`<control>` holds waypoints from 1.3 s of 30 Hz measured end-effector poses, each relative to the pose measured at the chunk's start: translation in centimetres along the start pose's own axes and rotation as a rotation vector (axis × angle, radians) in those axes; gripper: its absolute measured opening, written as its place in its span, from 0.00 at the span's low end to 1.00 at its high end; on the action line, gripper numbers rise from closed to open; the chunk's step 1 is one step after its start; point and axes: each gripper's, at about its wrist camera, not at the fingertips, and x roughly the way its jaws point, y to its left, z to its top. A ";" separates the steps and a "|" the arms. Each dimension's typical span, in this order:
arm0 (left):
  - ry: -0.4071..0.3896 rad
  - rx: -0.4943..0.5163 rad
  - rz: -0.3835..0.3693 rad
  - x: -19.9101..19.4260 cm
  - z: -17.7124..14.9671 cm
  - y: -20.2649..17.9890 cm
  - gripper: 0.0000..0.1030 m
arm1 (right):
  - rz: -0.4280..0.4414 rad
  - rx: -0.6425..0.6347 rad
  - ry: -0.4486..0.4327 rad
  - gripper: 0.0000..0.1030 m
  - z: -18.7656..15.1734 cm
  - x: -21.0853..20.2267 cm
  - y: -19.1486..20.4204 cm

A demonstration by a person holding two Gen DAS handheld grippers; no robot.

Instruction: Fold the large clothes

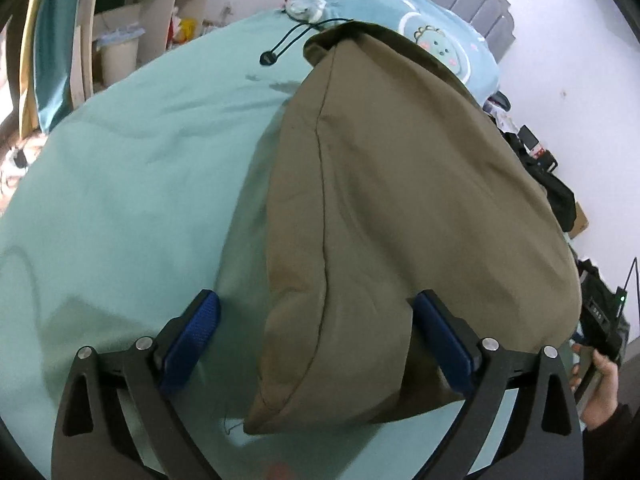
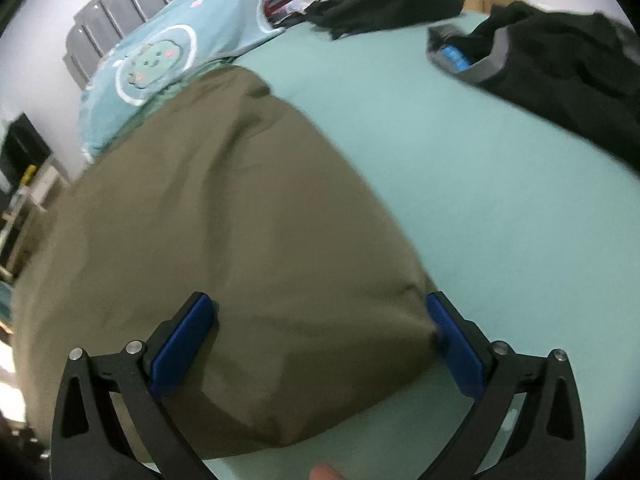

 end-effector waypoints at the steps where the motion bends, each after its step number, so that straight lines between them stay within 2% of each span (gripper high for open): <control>1: 0.004 -0.002 0.000 -0.1 -0.1 -0.1 0.96 | 0.022 0.008 0.004 1.00 -0.2 0.0 0.4; 7: 0.052 0.070 -0.029 0.6 0.1 -1.3 0.96 | 0.159 0.074 -0.008 1.00 -0.6 0.5 1.6; 8: 0.053 0.093 -0.030 0.8 0.0 -1.8 0.90 | 0.160 0.068 -0.010 1.00 -0.4 1.0 2.1; 9: 0.055 0.110 -0.044 0.9 -0.1 -2.1 0.75 | 0.171 0.074 -0.014 1.00 0.0 1.5 2.5; 10: 0.064 0.135 -0.058 1.1 -0.1 -2.7 0.70 | 0.207 0.095 -0.008 0.98 0.4 2.0 2.8; 12: 0.080 0.159 -0.097 1.1 -0.1 -3.4 0.39 | 0.269 0.167 0.029 0.48 1.5 2.9 3.1; 13: 0.087 0.171 -0.103 0.8 0.0 -3.8 0.36 | 0.293 0.194 0.054 0.28 1.8 3.2 3.2; 15: 0.085 0.180 -0.115 -0.2 0.0 -3.9 0.26 | 0.281 0.171 0.031 0.20 2.2 2.0 3.9; 16: 0.091 0.172 -0.127 -0.8 -0.1 -3.8 0.24 | 0.273 0.147 0.015 0.18 2.1 1.2 4.2; 19: 0.109 0.149 -0.182 -3.0 -0.6 -3.5 0.22 | 0.267 0.119 -0.018 0.15 2.1 -2.6 3.7; 22: 0.138 0.106 -0.245 -4.9 -2.8 -3.3 0.21 | 0.260 0.092 -0.011 0.14 1.8 -6.1 2.5; 23: 0.159 0.079 -0.275 -5.7 -4.0 -3.3 0.21 | 0.250 0.082 -0.009 0.14 1.6 -7.4 2.1; 28: 0.225 0.075 -0.337 -9.8 -10.4 -4.7 0.22 | 0.204 0.064 0.004 0.14 0.3 -13.1 -0.9; 31: 0.284 0.113 -0.305 -11.9 -14.8 -5.9 0.26 | 0.128 0.005 0.020 0.14 -1.9 -14.3 -2.3; 33: 0.316 0.118 -0.271 -12.6 -16.3 -6.1 0.36 | 0.049 -0.063 0.046 0.14 -3.6 -13.5 -2.9; 36: 0.307 0.064 -0.239 -14.4 -15.8 -5.2 0.43 | -0.027 -0.143 0.043 0.16 -5.5 -11.7 -3.7; 39: 0.243 0.116 -0.166 -16.4 -13.8 -5.3 0.44 | -0.058 -0.180 0.033 0.25 -5.7 -10.9 -4.0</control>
